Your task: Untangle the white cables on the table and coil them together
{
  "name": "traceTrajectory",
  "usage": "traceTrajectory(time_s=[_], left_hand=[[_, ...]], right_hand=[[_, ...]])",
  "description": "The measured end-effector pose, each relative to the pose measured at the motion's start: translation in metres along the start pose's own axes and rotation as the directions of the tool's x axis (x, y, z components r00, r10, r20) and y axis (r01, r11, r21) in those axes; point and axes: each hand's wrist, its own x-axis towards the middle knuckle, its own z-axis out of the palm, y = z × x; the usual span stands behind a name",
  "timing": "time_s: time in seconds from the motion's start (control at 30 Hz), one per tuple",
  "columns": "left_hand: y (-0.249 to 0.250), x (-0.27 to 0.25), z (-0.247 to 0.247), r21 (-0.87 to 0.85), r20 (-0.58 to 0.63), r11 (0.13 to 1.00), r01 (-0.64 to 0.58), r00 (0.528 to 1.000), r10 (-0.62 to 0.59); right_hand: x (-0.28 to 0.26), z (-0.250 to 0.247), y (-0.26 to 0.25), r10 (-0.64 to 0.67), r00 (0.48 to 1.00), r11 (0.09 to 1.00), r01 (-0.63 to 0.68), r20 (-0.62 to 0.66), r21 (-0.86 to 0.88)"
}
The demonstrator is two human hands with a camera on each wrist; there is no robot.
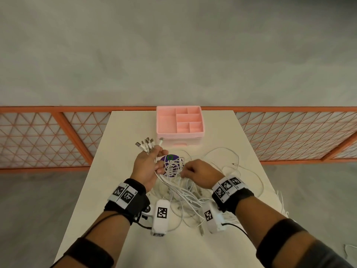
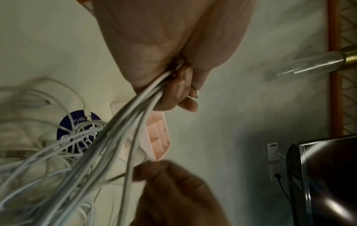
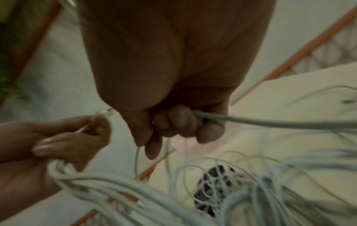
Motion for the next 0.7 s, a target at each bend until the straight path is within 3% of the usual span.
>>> traceTrajectory(time_s=[0.17,0.33,0.4,0.53,0.6,0.7], left_hand=[[0.002,-0.007,0.011,0.103,0.108,0.994,-0.047,0.993,0.036],[-0.003,-0.006,0.007,0.060,0.157,0.998,0.002,0.988,-0.011],[-0.004,-0.007,0.005,0.044,0.171,0.999,0.010,0.985,-0.017],[0.001,-0.005,0.008,0.064,0.203,0.998,-0.020,0.979,0.007],[0.002,-0.003,0.008,0.062,0.199,0.997,-0.034,0.980,0.021],[0.001,-0.001,0.008,0.088,0.182,0.995,-0.040,0.983,0.023]], right_hand=[[0.008,-0.031,-0.053,-0.204,0.957,0.938,0.252,-0.208,0.240],[0.007,-0.081,-0.081,-0.092,0.815,0.824,0.385,-0.573,0.416],[0.004,-0.099,-0.079,-0.047,0.763,0.806,0.410,-0.644,0.427],[0.000,-0.112,-0.058,0.036,0.725,0.837,0.354,-0.688,0.416],[0.001,-0.114,-0.039,0.105,0.722,0.891,0.237,-0.684,0.387],[-0.002,-0.110,-0.010,0.200,0.802,0.964,-0.058,-0.562,0.260]])
